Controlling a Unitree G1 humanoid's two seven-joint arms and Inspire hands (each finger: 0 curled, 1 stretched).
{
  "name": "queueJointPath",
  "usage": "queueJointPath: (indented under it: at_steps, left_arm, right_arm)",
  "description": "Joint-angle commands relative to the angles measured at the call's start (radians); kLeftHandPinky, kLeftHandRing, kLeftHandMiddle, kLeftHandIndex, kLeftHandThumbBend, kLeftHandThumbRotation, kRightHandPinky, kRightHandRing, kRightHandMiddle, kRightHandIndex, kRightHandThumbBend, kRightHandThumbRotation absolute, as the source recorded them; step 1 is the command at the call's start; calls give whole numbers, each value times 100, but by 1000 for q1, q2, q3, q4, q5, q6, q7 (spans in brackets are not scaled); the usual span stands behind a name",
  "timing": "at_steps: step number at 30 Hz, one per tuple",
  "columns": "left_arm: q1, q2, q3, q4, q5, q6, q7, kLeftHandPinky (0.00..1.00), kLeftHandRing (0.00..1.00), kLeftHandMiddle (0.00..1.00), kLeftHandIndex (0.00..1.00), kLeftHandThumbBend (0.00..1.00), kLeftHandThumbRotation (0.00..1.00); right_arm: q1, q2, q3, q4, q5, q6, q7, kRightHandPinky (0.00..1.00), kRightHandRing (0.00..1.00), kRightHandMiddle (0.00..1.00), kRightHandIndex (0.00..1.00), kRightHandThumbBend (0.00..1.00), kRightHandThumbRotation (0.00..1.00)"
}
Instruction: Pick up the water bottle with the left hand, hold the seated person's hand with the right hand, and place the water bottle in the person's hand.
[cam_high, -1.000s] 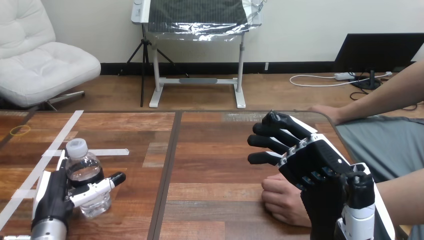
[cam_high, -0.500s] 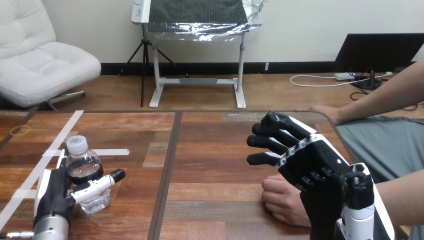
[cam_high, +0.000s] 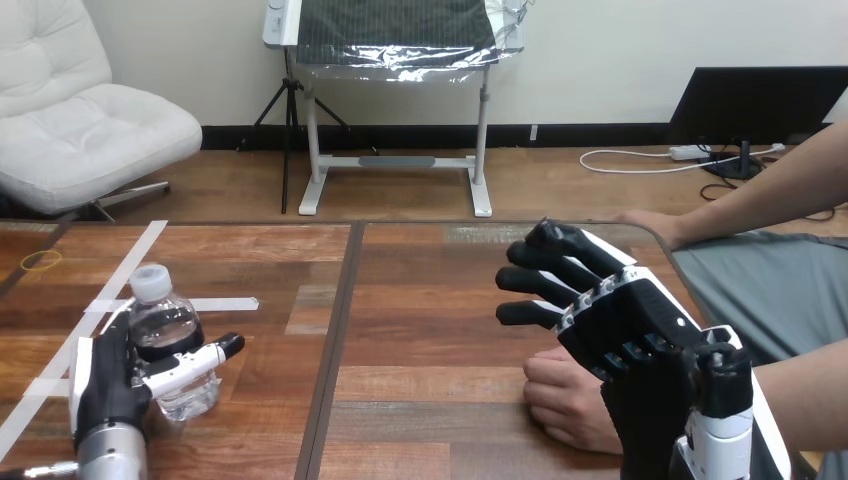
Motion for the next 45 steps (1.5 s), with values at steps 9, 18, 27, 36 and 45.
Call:
queueJointPath:
  at_steps: [9,18,27,36,45]
  left_arm:
    - [-76,-5,-11,17,18,-75,82,31,37,43,48,66,0]
    - [-76,-2,-17,28,32,-117,120,27,32,38,44,62,0]
    - [-73,1,-16,17,37,-128,130,27,33,38,43,63,0]
    - [-67,-5,-2,11,10,-177,113,27,32,38,43,61,0]
    - [-52,-12,5,-30,-13,-216,101,27,32,38,43,61,0]
  right_arm:
    - [-25,5,-5,-41,12,-1,-2,72,79,81,81,67,100]
    - [-30,11,-4,-34,6,-5,-4,72,79,81,81,67,100]
    - [-35,10,-5,-28,8,-4,-1,72,78,81,81,67,100]
    - [-43,14,-9,-10,2,-12,0,71,78,80,81,67,100]
    - [-58,14,-17,12,1,-12,1,70,77,80,82,66,100]
